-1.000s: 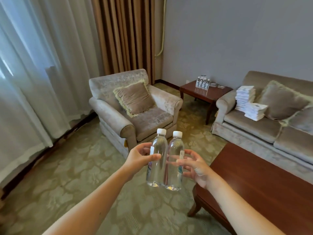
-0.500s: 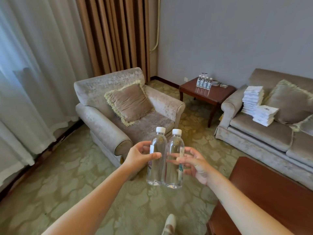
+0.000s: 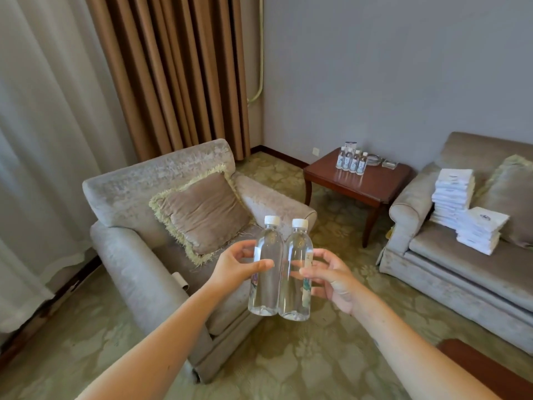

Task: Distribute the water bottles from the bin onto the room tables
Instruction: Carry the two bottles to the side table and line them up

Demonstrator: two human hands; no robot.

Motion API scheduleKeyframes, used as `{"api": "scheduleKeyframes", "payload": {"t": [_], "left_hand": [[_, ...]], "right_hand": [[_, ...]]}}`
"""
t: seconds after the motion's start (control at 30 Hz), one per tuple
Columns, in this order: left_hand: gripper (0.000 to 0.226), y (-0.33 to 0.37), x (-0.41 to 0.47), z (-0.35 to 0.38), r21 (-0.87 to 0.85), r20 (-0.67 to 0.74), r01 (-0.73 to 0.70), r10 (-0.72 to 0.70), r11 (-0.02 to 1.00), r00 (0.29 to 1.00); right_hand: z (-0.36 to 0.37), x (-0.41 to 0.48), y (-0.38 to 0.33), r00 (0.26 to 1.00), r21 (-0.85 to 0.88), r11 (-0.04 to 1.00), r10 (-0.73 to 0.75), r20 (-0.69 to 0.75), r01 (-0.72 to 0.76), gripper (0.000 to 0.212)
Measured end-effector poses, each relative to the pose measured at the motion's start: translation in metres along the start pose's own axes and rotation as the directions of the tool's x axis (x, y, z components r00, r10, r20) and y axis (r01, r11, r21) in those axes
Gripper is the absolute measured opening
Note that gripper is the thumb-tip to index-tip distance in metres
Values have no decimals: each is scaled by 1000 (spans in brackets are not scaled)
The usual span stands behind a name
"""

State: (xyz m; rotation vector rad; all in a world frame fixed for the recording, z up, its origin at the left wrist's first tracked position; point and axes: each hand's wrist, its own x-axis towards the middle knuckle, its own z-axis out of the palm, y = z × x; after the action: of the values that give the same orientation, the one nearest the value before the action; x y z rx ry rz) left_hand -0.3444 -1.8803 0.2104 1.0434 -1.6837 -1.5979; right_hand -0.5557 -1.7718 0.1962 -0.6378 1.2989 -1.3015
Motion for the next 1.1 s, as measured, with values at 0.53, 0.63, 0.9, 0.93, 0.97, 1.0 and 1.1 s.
{"api": "scheduleKeyframes", "payload": {"t": [0.53,0.63,0.9,0.93,0.97,1.0,1.1], "left_hand": [[76,29,373,109,-25,286,-7,14,1000,958],[71,42,443,134,-34,350,-13,24,999,937],[58,56,586,212,8,439,5,-9,1000,899],[58,58,604,223,14,437,3,-9,1000,899],[60,58,623,235,19,433,-2,-6,1000,901],[63,60,643,248,21,428,-4,-6,1000,904],[76,67,702,287,11,403,-9,3,1000,915]], "right_hand": [[-174,249,-121,962,-11,998,-68,-265,67,73],[-206,290,-150,944,-9,996,-90,-318,92,82],[-301,378,-200,914,17,995,-82,-397,97,77],[-317,391,-205,913,27,995,-79,-401,97,74],[-333,405,-211,912,36,994,-77,-403,99,71],[-350,420,-218,912,40,994,-76,-402,100,68],[-403,465,-247,916,33,995,-77,-394,98,58]]}}
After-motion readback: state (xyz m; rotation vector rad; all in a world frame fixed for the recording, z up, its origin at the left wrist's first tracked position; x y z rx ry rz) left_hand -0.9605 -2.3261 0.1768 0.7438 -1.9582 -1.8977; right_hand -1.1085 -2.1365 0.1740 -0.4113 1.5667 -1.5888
